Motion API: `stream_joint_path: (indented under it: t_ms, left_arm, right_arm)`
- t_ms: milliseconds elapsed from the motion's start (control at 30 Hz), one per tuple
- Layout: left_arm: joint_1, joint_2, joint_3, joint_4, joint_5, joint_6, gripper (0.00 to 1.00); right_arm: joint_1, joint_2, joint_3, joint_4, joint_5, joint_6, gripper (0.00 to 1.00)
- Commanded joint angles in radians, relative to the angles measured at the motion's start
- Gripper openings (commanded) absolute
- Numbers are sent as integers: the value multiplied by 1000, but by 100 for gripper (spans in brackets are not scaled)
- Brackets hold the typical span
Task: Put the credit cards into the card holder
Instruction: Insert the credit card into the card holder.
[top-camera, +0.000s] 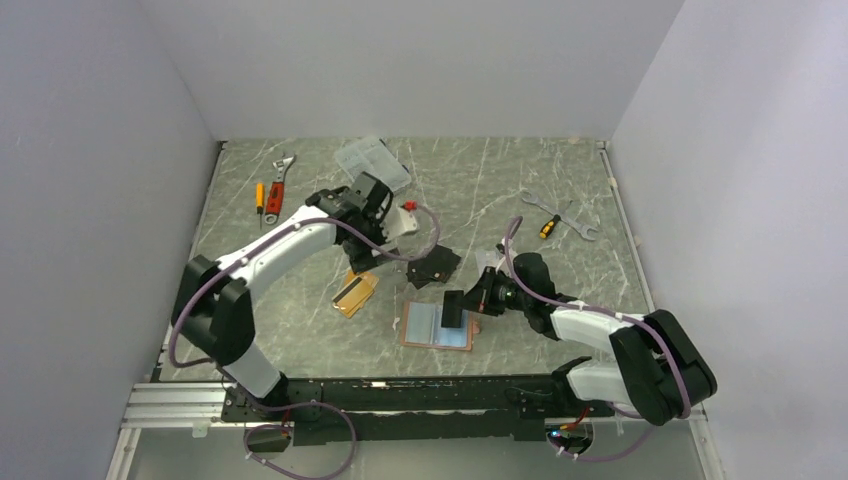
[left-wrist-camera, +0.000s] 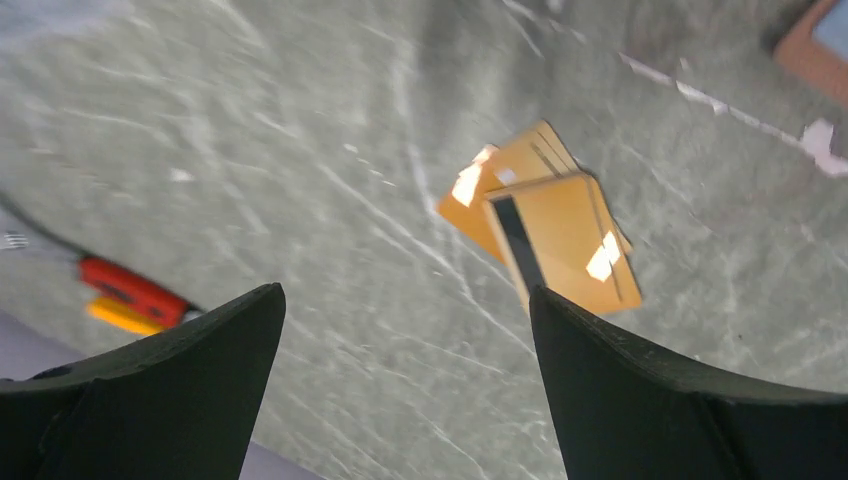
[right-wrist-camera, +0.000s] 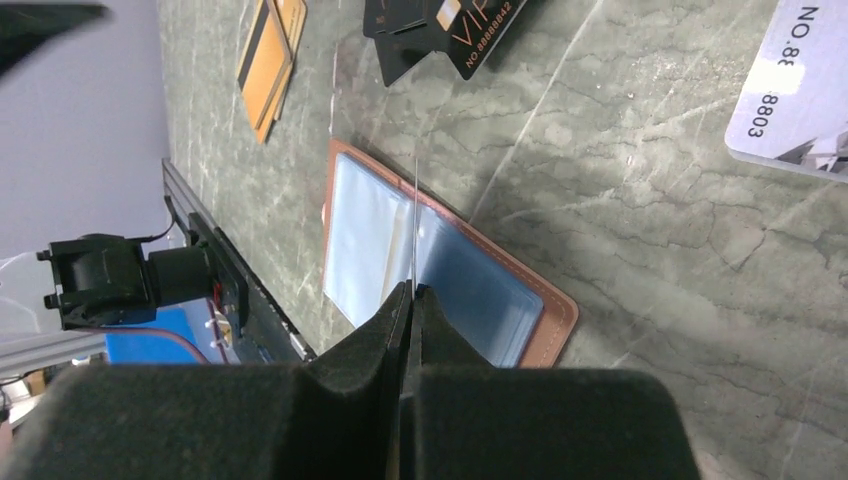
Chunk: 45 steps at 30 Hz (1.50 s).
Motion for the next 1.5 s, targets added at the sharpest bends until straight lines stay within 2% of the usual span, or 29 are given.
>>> stream_joint_path:
  t_ms: [0, 67, 233, 333, 433, 600, 667, 733, 800, 933, 1000, 1100, 1133, 1233, 1367, 1467]
  left_arm:
    - [6, -16, -34, -43, 56, 0, 99]
    - [-11, -31, -111, 31, 153, 15, 100]
    - [-117, -112, -371, 309, 298, 87, 99]
    - [-143, -67, -394, 331, 397, 110, 99]
    - [-156, -68, -416, 303, 487, 223, 99]
    - [-159, -112, -448, 291, 540, 415, 99]
    - [-174, -156, -515, 352, 593, 545, 99]
    - [-210, -192, -583, 450, 609, 608, 99]
    - [-243, -202, -633, 557, 625, 622, 99]
    - [-300, -136, -640, 606, 636, 644, 99]
    - [-311, -101, -639, 644, 626, 634, 94]
    - [-314, -38, -606, 633, 604, 644, 70]
    - [-314, -23, -599, 616, 594, 660, 65]
    - [-312, -36, -606, 557, 585, 731, 63]
    - [-290, -71, -604, 442, 598, 841, 71]
    - [-289, -52, -569, 420, 609, 792, 64]
  right_arm:
    - [3, -53, 0, -11, 29, -14, 0]
    - [4, -62, -6, -14, 30, -9, 0]
    - [3, -44, -14, 2, 24, 7, 0]
    - [3, -37, -17, -9, 22, 8, 0]
    - [3, -45, -13, -53, 39, -9, 0]
    - [2, -21, 31, -147, 73, -44, 0]
    - [-6, -12, 43, -159, 78, -51, 0]
    - [-18, -9, 49, -161, 73, -62, 0]
    - [-27, -10, 55, -166, 63, -79, 0]
    - [-41, -44, 70, -179, 33, -110, 0]
    - [-59, -62, 73, -181, 12, -121, 0]
    - [-89, -68, 72, -158, -30, -116, 0]
    - [-97, -67, 75, -150, -40, -114, 0]
    - [-105, -71, 76, -132, -61, -104, 0]
    - [-109, -73, 70, -125, -73, -99, 0]
    - [-113, -79, 71, -129, -77, -100, 0]
